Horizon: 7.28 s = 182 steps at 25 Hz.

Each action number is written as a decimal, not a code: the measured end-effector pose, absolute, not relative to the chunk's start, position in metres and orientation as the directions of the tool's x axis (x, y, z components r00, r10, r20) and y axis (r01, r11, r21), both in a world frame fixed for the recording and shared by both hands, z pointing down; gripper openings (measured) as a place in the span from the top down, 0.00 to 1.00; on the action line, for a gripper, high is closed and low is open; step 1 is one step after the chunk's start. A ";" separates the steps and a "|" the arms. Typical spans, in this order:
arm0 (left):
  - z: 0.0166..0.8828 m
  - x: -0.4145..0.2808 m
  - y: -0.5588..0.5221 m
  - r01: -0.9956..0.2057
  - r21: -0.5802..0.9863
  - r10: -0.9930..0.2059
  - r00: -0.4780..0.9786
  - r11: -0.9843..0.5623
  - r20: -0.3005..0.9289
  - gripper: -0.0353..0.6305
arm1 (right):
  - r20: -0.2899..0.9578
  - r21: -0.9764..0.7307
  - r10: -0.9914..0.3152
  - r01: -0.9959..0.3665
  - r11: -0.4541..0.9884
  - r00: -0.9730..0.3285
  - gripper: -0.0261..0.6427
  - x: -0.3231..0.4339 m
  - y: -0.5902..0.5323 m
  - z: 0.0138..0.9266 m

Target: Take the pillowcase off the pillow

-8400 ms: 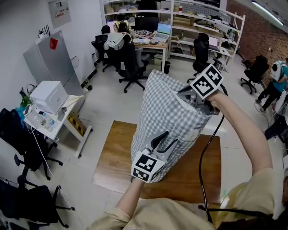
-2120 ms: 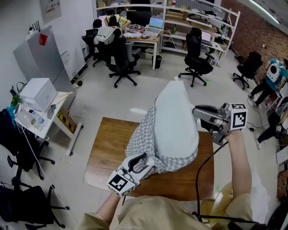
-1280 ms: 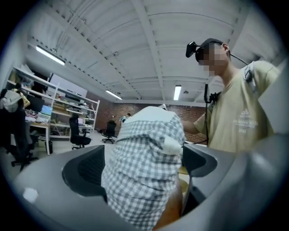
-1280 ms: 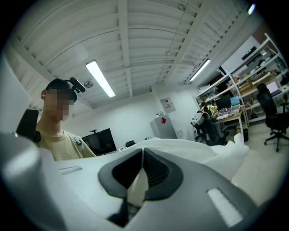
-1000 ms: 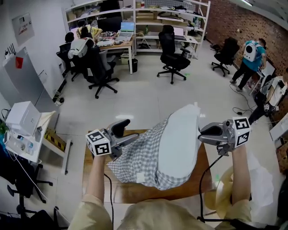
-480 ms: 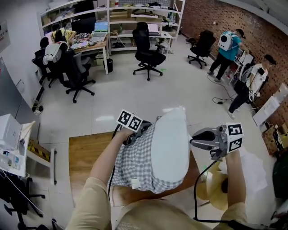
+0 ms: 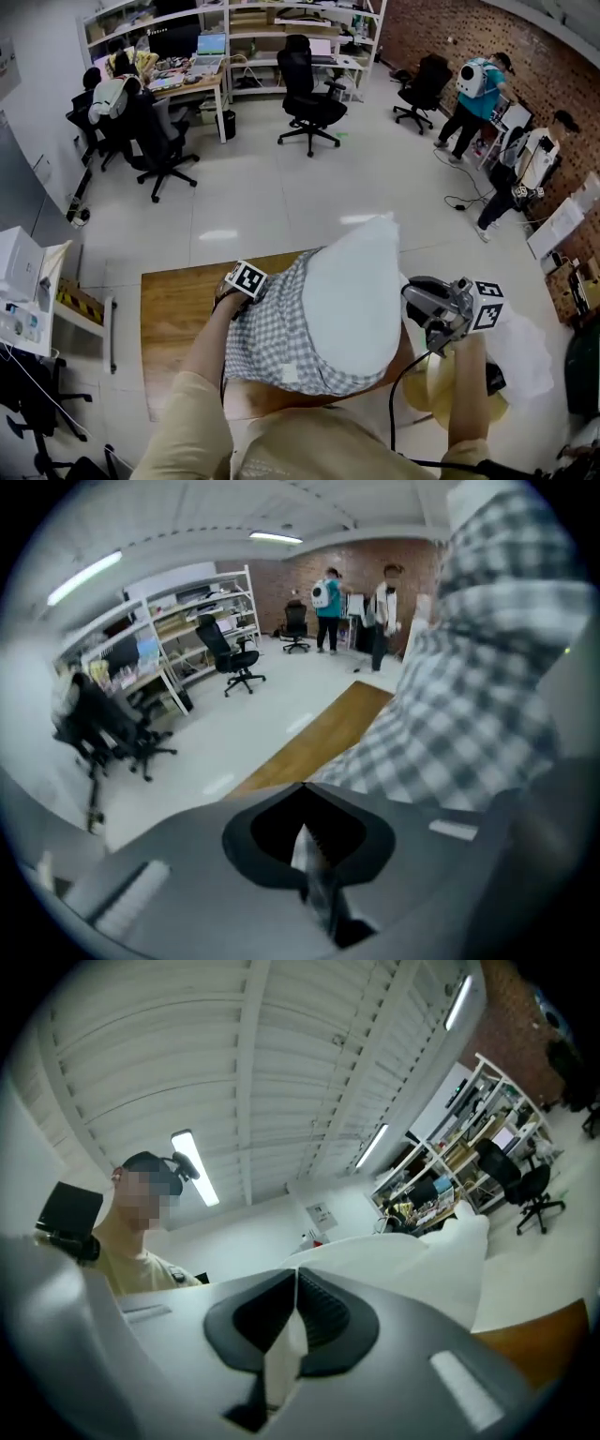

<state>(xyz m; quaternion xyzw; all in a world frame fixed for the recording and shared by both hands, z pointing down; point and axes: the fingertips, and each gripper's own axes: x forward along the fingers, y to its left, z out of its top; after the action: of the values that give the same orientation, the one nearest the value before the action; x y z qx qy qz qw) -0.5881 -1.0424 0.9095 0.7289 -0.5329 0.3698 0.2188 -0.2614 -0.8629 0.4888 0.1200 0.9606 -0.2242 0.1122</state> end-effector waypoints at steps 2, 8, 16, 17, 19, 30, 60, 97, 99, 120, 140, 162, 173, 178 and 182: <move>0.874 -0.577 -1.022 -0.939 0.110 -0.687 0.315 -0.326 0.655 0.93 | -0.269 -0.443 0.120 0.233 0.866 -0.956 0.95 -0.263 -0.881 0.479; 0.631 -0.502 -0.921 -0.756 0.334 -0.793 0.608 -0.563 0.040 0.33 | -0.267 -0.461 0.059 0.182 0.868 -0.962 0.95 -0.273 -0.957 0.433; 0.523 -0.355 -0.819 -0.785 0.083 -0.790 0.610 -0.613 -0.067 0.45 | -0.227 -0.427 0.093 0.185 0.885 -0.969 0.95 -0.307 -0.997 0.402; 0.512 -0.348 -0.825 -0.807 0.057 -0.809 0.585 -0.587 -0.059 0.52 | -0.226 -0.436 0.076 0.170 0.884 -0.971 0.95 -0.314 -1.007 0.394; 0.494 -0.337 -0.843 -0.846 -0.008 -0.846 0.532 -0.533 -0.039 0.55 | -0.226 -0.451 0.042 0.142 0.881 -0.973 0.95 -0.322 -1.024 0.382; 0.555 -0.316 -0.853 -0.853 -0.059 -0.853 0.521 -0.519 -0.032 0.93 | -0.099 -0.639 -0.350 -0.210 0.740 -0.932 0.95 -0.288 -1.102 0.451; 0.686 -0.480 -1.040 -0.703 0.498 -0.749 0.646 -0.508 0.148 0.55 | -0.250 -0.245 0.425 0.482 0.841 -0.870 0.95 -0.261 -0.900 0.427; 0.732 -0.342 -0.862 -0.800 0.441 -0.812 0.537 -0.406 0.227 0.76 | -0.423 -0.455 -0.014 0.199 0.868 -0.906 0.94 -0.233 -1.003 0.402; 0.745 -0.351 -0.871 -0.834 0.449 -0.850 0.462 -0.320 0.252 0.89 | -0.423 -0.450 -0.004 0.206 0.869 -0.906 0.94 -0.235 -0.999 0.397; 0.782 -0.419 -0.809 -0.920 0.282 -0.923 0.332 -0.271 0.195 0.58 | -0.446 -0.492 0.007 0.252 0.834 -0.895 0.95 -0.199 -0.965 0.438; 0.798 -0.464 -1.099 -0.659 0.640 -0.665 0.686 -0.396 0.295 0.62 | -0.198 -0.515 -0.076 0.037 0.856 -0.977 0.96 -0.210 -0.969 0.478; 0.915 -0.532 -1.154 -0.959 0.217 -0.665 0.283 -0.183 0.691 0.93 | -0.236 -0.483 -0.059 0.064 0.873 -0.970 0.96 -0.194 -0.978 0.476; 0.850 -0.572 -1.151 -0.806 0.565 -0.755 0.480 -0.177 0.448 0.77 | -0.178 -0.533 -0.167 -0.048 0.845 -0.970 0.96 -0.238 -1.042 0.445; 0.726 -0.527 -1.054 -0.823 0.464 -0.817 0.495 -0.329 0.297 0.55 | -0.091 -0.479 -0.186 -0.121 0.869 -0.978 0.96 -0.249 -1.064 0.417; 0.723 -0.440 -0.950 -0.770 0.492 -0.730 0.598 -0.406 0.332 0.55 | -0.187 -0.493 -0.142 -0.032 0.870 -0.972 0.96 -0.246 -1.062 0.409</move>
<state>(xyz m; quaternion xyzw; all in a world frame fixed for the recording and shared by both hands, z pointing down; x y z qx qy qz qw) -0.4402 -0.9498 0.7233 0.8380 -0.4474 0.0321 0.3108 -0.2463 -1.0619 0.4091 -0.0451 0.9607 -0.2513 0.1091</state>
